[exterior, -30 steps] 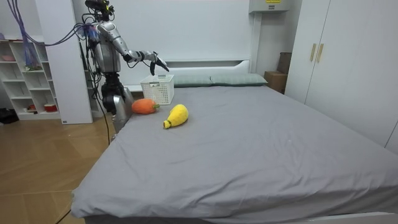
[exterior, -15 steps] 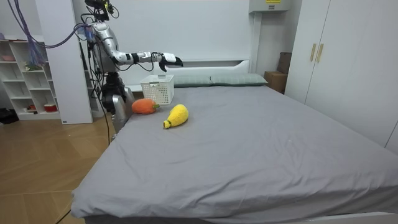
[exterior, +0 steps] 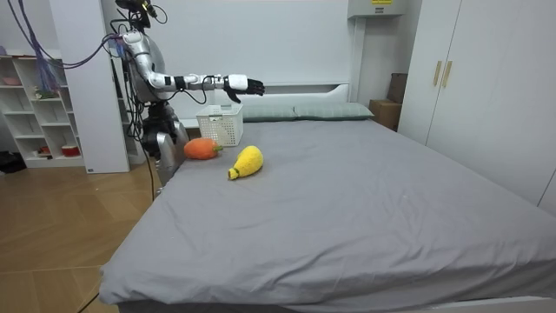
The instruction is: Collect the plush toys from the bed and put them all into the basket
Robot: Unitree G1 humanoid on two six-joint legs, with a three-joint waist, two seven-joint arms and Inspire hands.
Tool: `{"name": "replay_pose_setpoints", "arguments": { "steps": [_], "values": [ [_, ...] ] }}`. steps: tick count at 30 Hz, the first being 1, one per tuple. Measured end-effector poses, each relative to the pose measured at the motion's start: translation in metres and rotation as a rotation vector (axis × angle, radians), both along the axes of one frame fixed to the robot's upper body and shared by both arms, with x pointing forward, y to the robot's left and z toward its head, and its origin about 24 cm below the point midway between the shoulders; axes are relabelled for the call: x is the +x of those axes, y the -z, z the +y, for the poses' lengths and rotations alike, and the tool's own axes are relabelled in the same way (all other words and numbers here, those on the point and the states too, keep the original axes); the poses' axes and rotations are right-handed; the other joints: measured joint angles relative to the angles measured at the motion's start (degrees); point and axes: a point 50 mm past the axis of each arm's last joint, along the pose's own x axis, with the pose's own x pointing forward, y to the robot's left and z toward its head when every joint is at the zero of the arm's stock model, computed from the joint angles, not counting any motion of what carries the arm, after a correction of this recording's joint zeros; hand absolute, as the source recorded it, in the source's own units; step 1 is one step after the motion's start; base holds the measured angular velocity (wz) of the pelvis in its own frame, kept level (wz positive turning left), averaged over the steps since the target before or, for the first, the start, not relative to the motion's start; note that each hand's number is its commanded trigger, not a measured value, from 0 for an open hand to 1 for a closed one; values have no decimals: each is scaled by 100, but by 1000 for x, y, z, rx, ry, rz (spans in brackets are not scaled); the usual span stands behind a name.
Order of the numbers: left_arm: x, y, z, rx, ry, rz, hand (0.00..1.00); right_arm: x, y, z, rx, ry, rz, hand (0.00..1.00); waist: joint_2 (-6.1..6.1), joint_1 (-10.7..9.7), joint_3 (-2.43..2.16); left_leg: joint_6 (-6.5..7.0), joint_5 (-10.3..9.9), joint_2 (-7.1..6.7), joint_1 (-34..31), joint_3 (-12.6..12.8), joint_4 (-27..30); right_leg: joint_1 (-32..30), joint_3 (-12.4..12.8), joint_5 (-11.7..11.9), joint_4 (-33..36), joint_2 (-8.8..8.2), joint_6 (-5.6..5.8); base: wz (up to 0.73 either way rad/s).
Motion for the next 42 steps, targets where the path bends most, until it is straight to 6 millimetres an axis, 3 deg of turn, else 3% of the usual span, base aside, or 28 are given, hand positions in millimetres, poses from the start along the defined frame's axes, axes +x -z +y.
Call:
{"name": "replay_pose_setpoints", "arguments": {
  "steps": [5,9,10,14,16,19,28,38,39,40,41,42],
  "values": [
    [-7,0,1,5,7,20,0,-1,14,-18,41,59,65,0,-76,-69,11,1,0,-2,-6,-1,8,-23,0,-1,47,7,2,0],
    [-13,-1,9,25,10,36,0,-7,42,-35,39,138,175,0,-189,-54,46,0,0,8,-20,12,13,-43,3,0,48,15,1,-1],
    [-15,-1,10,27,10,43,0,-10,51,-39,33,157,215,0,-220,-42,32,2,-2,10,-40,14,15,-65,8,0,53,20,0,-4],
    [-21,-2,14,34,15,62,0,-17,70,-49,-12,195,294,0,-242,-44,17,4,-3,10,-190,11,55,-197,-24,5,65,17,-5,1],
    [-14,-4,18,50,47,58,0,-22,84,-58,-31,240,361,0,-258,-39,11,3,-3,10,-376,-8,132,-336,-91,16,75,11,-19,10],
    [-2,-4,17,50,92,52,0,-21,97,-62,-70,262,443,0,-193,-8,64,3,-1,16,-579,5,191,-520,-54,47,81,20,-37,-1],
    [33,-6,8,23,122,-48,0,-12,101,-72,-118,274,497,0,-177,93,89,-3,79,32,-1189,20,227,-1144,-92,113,53,0,-73,0],
    [29,-1,2,-12,122,-23,0,-15,102,-86,-180,338,493,0,-88,132,158,-3,79,27,-1307,-117,218,-1212,-329,112,47,-18,-70,8],
    [27,-1,2,-12,121,-20,0,-15,102,-87,-188,337,491,31,-78,134,165,-3,79,26,-1312,-123,221,-1213,-350,112,47,-19,-70,0],
    [27,-1,2,-12,120,-19,0,-15,102,-87,-194,339,489,80,-67,132,173,-3,79,25,-1321,-132,228,-1212,-388,112,49,-21,-70,4],
    [27,-1,2,-12,121,-20,0,-15,102,-87,-197,338,489,100,-63,133,175,-4,79,25,-1326,-136,232,-1213,-401,112,49,-22,-70,4],
    [27,-1,2,-11,121,-21,0,-16,102,-87,-202,336,489,100,-60,133,176,-4,79,25,-1332,-140,235,-1215,-412,112,50,-21,-70,3]
  ]
}}
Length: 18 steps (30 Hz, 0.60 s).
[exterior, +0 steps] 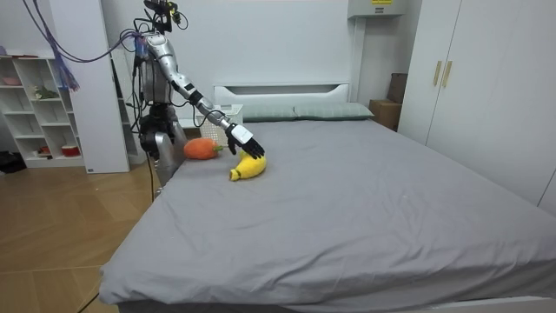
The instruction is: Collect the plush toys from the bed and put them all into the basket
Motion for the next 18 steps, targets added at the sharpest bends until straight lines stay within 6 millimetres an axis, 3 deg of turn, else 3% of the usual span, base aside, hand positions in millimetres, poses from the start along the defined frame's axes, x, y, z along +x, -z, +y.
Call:
{"name": "replay_pose_setpoints", "arguments": {
  "steps": [11,18],
  "values": [
    [4,-1,0,-9,7,-23,0,1,-6,-8,-113,-24,-21,100,58,-29,-36,-1,-1,-1,-8,1,6,4,-44,0,7,16,0,1],
    [3,-1,0,-9,3,-25,0,-10,2,-11,-131,-20,1,100,113,-9,-80,-1,1,0,14,19,6,17,-17,0,9,5,0,0]
  ]
}}
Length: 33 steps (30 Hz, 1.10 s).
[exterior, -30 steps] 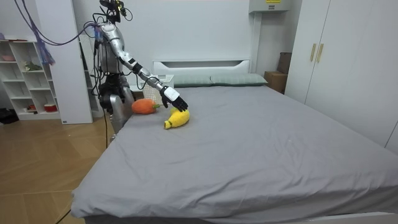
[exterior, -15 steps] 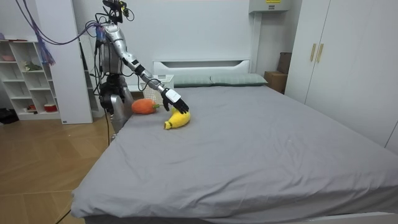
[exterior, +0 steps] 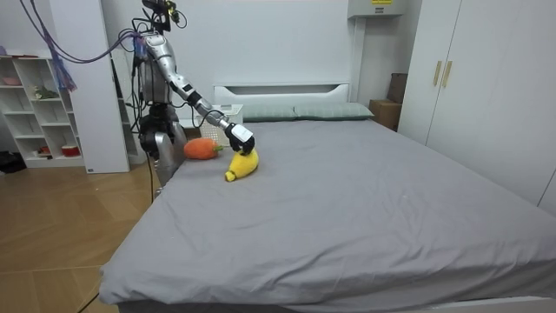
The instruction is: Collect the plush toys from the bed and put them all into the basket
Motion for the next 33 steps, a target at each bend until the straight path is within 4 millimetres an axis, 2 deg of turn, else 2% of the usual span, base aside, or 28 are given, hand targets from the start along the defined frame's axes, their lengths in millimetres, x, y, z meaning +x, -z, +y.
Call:
{"name": "replay_pose_setpoints", "arguments": {
  "steps": [7,11,15,21,26,29,31,33],
  "values": [
    [-11,1,2,7,-6,23,0,-16,12,-2,-5,-2,31,100,-6,-15,-44,-2,2,-1,136,-5,-15,139,-22,-1,-1,-12,2,0],
    [-20,2,4,8,-10,42,0,-21,15,-4,-9,6,40,100,-8,-35,-44,-2,1,-5,206,-32,-22,248,-39,-3,-4,-14,4,4],
    [-25,3,4,-3,-9,54,0,-24,17,-7,-11,32,37,100,-6,-186,-45,3,27,-72,202,-179,-24,304,-156,-21,-9,-24,30,16],
    [-33,1,9,8,-39,43,0,-29,14,-18,1,119,-3,100,9,-316,-52,36,74,-105,428,-159,-124,481,-168,-41,-10,-73,62,3],
    [-32,-2,12,14,-36,19,0,-18,-4,-12,34,89,-144,100,37,-470,-66,36,74,-93,555,-114,-179,568,-57,-43,-4,-79,66,-9],
    [-30,-5,14,16,-35,-18,0,-8,-25,1,36,14,-263,100,43,-501,-71,35,75,-72,756,23,-232,673,67,-46,-2,-74,69,-21],
    [-30,-6,15,16,-42,-32,0,2,-57,17,22,-87,-399,100,62,-556,-78,37,74,-76,861,31,-268,734,121,-47,-4,-49,70,-14],
    [-28,-6,15,14,-44,-32,0,8,-77,27,34,-135,-489,100,75,-585,-73,40,71,-77,963,31,-277,833,123,-49,-7,-50,74,0]
  ]
}}
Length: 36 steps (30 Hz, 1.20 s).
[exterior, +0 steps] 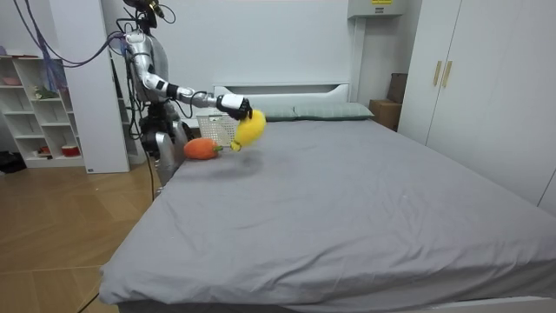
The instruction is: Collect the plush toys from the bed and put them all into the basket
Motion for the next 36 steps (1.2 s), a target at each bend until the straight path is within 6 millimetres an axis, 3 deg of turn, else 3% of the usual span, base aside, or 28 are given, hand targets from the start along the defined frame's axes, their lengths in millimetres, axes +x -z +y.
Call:
{"name": "replay_pose_setpoints", "arguments": {
  "steps": [7,14,16,20,24,32,36],
  "values": [
    [-6,4,-9,-19,-6,10,0,6,-51,27,-47,-133,-211,100,11,30,0,11,-9,-8,144,5,-42,147,0,-13,15,-43,19,0],
    [-14,5,-9,-23,-27,20,0,5,-72,41,-58,-223,-257,100,-140,128,-14,11,-9,-7,150,50,-45,163,7,-15,8,-25,22,0],
    [-15,5,-9,-24,-26,22,0,4,-80,51,-56,-266,-275,100,-149,243,-14,19,-15,-8,151,36,-44,164,5,-16,12,-23,24,0],
    [-14,5,-9,-23,-27,22,0,4,-86,72,-59,-352,-279,100,-123,343,4,20,-15,-10,168,35,-44,179,15,-16,18,-24,24,0],
    [-14,6,-11,-22,-11,37,0,4,-90,90,-85,-436,-251,100,-45,518,63,34,-39,-12,204,6,-39,231,-5,-25,13,-43,38,2],
    [-16,9,-13,-24,4,80,0,4,-90,117,-87,-558,-207,100,-59,815,53,30,-46,-29,128,-141,17,230,-23,-36,-8,-10,52,9],
    [-7,8,-15,-27,27,69,0,2,-85,143,-39,-632,-176,100,-67,953,48,23,-50,-31,87,-194,41,224,-28,-37,-7,-11,55,6]
  ]
}}
